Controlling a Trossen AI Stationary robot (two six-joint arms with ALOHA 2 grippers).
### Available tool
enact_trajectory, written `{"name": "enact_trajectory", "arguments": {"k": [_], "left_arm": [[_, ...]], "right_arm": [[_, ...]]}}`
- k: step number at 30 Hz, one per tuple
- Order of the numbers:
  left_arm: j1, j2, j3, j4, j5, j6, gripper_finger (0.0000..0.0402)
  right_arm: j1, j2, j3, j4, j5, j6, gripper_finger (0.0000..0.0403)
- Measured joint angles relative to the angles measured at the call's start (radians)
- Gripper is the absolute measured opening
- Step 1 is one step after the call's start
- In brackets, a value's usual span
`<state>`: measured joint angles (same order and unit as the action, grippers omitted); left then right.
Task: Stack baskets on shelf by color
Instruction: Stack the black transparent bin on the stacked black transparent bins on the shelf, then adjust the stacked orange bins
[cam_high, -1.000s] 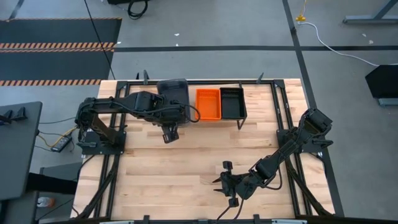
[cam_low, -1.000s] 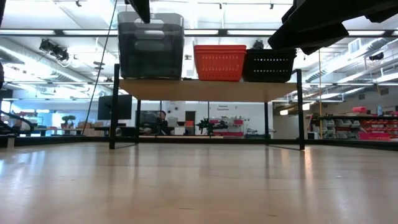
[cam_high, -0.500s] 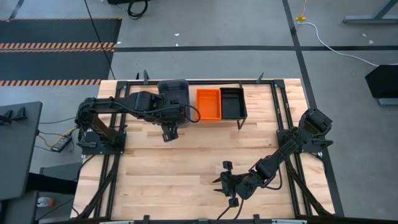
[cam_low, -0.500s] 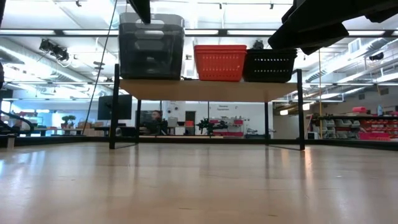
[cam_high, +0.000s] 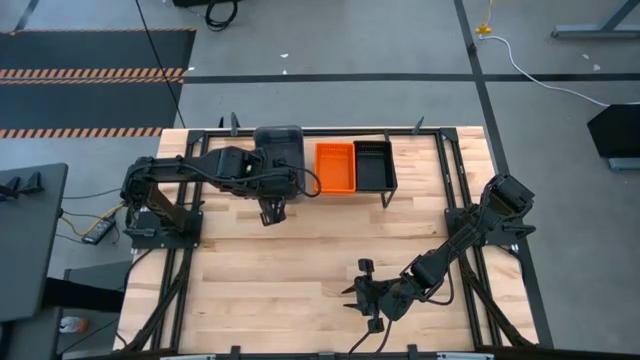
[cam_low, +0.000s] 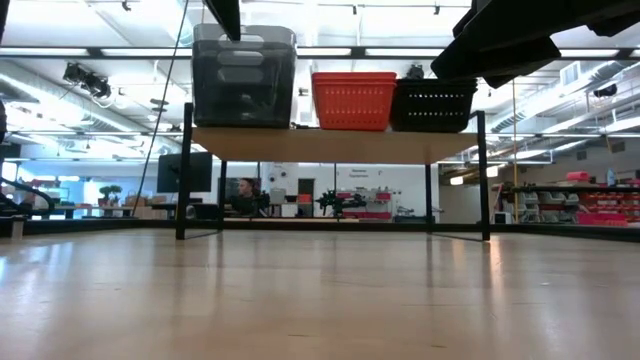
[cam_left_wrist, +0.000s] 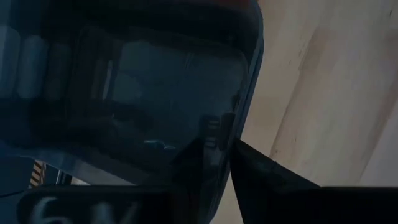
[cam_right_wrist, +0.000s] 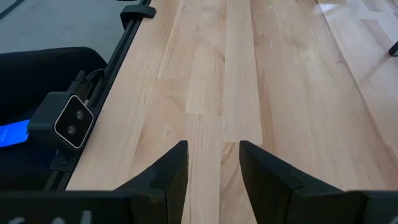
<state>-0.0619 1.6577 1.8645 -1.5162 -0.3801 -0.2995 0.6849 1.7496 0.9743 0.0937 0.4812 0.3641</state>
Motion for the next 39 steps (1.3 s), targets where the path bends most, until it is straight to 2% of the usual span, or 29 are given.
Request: {"name": "enact_trajectory", "arguments": {"k": [5, 8, 16, 20, 23, 29, 36, 39], "left_arm": [[-0.007, 0.0, 0.0, -0.001, 0.006, -0.003, 0.0086], [-0.015, -0.005, 0.007, -0.013, 0.049, -0.003, 0.0091], [-0.033, -0.005, 0.168, -0.053, 0.087, -0.041, 0.0083], [-0.062, -0.006, 0.251, -0.043, 0.088, -0.107, 0.0081], [-0.112, -0.006, 0.264, -0.004, 0.072, -0.112, 0.0082], [-0.269, -0.006, 0.19, 0.035, -0.046, -0.105, 0.0075], [-0.537, -0.047, 0.012, 0.166, -0.347, -0.182, 0.0062], [-0.619, -0.075, -0.081, 0.26, -0.42, -0.218, 0.0057]], "right_arm": [[0.0, 0.0, 0.0, 0.0, 0.0, 0.0, 0.015], [0.0, 0.0, 0.0, 0.0, 0.0, 0.0, 0.015], [-0.015, 0.0, 0.0, 0.003, 0.0, -0.003, 0.015], [-0.04, 0.0, 0.0, 0.023, 0.041, -0.062, 0.015], [-0.066, -0.003, 0.003, 0.037, 0.072, -0.141, 0.015], [-0.126, -0.035, 0.066, 0.01, 0.146, -0.281, 0.0144], [-0.163, -0.064, 0.178, -0.048, 0.164, -0.447, 0.012], [-0.171, -0.078, 0.243, -0.146, 0.236, -0.489, 0.0115]]}}
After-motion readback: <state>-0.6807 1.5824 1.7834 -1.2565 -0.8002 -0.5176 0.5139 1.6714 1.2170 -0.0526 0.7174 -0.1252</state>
